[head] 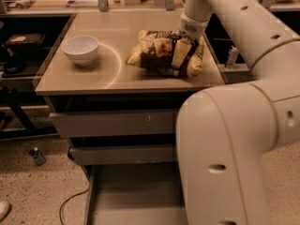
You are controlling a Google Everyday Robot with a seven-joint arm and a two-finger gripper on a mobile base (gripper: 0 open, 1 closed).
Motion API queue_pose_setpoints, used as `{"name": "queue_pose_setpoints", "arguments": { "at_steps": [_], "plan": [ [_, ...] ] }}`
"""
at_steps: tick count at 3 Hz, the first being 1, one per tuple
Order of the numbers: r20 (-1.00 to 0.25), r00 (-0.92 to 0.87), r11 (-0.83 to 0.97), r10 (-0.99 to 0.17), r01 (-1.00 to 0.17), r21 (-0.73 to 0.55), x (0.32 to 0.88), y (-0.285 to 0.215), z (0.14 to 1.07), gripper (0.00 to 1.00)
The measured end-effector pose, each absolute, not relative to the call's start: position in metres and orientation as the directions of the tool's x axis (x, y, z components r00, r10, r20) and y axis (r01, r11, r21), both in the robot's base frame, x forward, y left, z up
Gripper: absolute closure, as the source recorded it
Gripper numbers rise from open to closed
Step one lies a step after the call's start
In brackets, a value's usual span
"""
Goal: Place brown chip bag into bottom drawer
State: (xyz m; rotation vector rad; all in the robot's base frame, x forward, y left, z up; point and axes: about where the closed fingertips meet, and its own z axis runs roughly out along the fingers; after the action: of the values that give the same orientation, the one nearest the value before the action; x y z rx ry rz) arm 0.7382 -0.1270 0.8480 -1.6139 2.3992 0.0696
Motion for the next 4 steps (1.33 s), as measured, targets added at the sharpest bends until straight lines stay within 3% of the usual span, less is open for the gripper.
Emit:
{"name": "queue_pose_setpoints", "arguments": {
  "at_steps": [1, 2, 4],
  "plan": [
    [-0.326, -0.355, 0.436, -0.876, -0.872, -0.221, 0.725, -0.134, 0.893, 1.00],
    [-0.389, -0.331, 0.445, -0.860, -0.860, -0.250, 0.649, -0.134, 0.925, 1.00],
    [-0.379, -0.345, 0.456, -0.858, -0.853, -0.255, 0.626, -0.133, 0.922, 1.00]
  ]
}}
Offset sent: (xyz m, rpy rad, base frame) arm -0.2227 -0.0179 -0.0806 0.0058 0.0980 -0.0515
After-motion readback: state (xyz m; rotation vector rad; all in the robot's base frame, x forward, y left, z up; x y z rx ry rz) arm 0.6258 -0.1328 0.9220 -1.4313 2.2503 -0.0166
